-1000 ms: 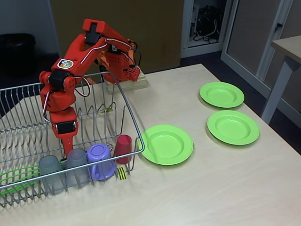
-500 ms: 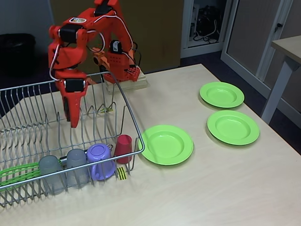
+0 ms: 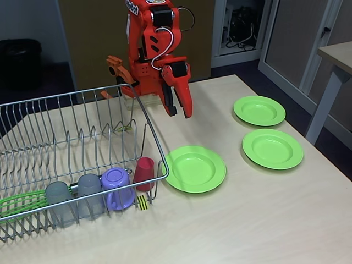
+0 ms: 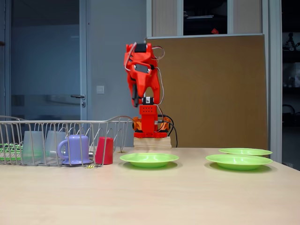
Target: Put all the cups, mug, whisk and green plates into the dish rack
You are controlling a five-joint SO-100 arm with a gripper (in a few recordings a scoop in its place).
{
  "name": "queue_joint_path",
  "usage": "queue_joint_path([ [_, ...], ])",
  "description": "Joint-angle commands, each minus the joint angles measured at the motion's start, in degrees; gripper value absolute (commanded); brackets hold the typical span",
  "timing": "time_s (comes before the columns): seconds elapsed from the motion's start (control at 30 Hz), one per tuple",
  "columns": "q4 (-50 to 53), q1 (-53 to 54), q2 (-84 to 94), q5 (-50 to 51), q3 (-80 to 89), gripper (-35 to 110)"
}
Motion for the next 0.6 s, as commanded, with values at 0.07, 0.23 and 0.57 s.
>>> queue_joint_path([
  [0.07, -1.9, -6.4, 3.0, 17.7, 9.8, 38],
  [0.23, -5.2, -8.3, 1.5, 27.1, 16.9, 41],
  [0.57, -18.6, -12.4, -6.1, 33.8, 26.8, 42],
])
